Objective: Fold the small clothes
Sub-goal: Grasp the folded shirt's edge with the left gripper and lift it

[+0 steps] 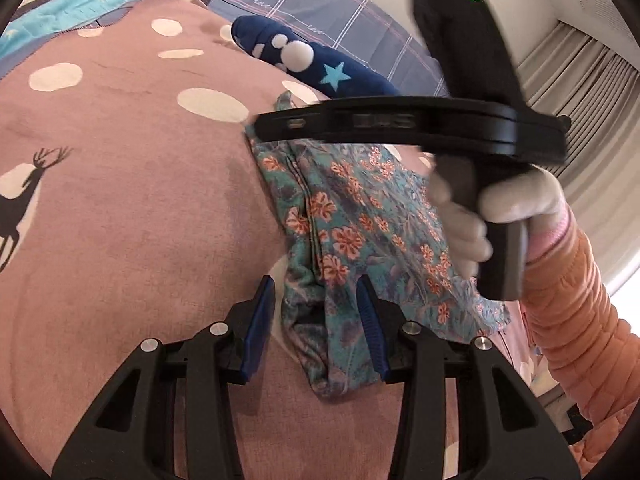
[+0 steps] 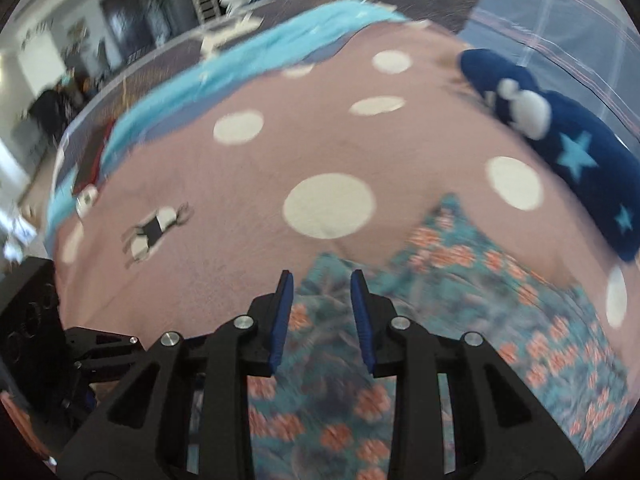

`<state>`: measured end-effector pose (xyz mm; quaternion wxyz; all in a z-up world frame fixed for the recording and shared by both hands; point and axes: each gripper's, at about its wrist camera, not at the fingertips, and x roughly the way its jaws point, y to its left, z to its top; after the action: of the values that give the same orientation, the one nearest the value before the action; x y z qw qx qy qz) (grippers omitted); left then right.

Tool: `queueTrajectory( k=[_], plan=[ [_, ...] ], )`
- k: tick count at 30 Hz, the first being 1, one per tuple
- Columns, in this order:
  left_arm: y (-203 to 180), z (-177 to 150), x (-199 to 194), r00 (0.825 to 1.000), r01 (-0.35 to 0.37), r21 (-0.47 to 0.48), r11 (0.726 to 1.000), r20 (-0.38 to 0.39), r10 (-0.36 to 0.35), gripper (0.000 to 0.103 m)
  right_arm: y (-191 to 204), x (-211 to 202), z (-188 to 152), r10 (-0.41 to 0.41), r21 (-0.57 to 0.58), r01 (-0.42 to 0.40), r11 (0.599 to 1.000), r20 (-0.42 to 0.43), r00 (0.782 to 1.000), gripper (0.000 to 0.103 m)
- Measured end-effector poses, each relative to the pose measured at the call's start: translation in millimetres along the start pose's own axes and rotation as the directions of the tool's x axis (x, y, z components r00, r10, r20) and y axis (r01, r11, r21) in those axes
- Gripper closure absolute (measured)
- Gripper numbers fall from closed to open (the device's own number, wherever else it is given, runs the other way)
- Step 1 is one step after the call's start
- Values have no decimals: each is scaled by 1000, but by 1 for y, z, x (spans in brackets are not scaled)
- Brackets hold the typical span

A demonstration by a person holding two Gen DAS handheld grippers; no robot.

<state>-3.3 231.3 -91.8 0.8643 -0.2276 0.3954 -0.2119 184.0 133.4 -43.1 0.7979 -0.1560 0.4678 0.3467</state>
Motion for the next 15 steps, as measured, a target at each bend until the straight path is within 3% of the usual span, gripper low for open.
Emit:
queueTrajectory(
  k=[1, 2, 3, 4, 6, 8, 10, 13, 15],
  plan=[
    [0, -1, 0, 1000, 6, -2, 1000, -1, -6, 65, 4, 9, 3, -5, -16, 5, 1000, -16, 1000, 71],
    [1, -1, 1, 1000, 13, -7, 1000, -7, -13, 82, 7, 17, 6, -14, -28, 13, 1000, -31, 999, 69],
    [2, -3, 3, 1000, 25, -15, 1000, -18, -25, 91, 8, 23, 8, -22, -33, 21, 999, -43, 999, 68],
    [4, -4, 3, 999, 41, -26, 999, -20, -42, 92, 9, 30, 10, -33, -38, 31, 999, -57, 998, 68],
    [4, -7, -6, 996, 86, -30, 996, 20, -85, 94, 13, 44, 10, -81, -67, 74, 995, -112, 990, 101],
    [3, -12, -16, 991, 119, -38, 992, 61, -116, 95, 11, 42, 11, -100, -42, 97, 994, -87, 991, 102],
    [3, -17, -17, 993, 100, -48, 994, 62, -97, 95, 1, 36, 19, -107, 11, 108, 994, -28, 994, 102],
    [5, -21, -18, 996, 78, -77, 994, 45, -74, 95, -23, 45, 23, -5, 121, 9, 993, -30, 1000, 103],
    [4, -22, -22, 997, 61, -70, 996, 44, -58, 95, -25, 44, 18, 8, 118, -7, 993, -7, 1000, 103]
  ],
)
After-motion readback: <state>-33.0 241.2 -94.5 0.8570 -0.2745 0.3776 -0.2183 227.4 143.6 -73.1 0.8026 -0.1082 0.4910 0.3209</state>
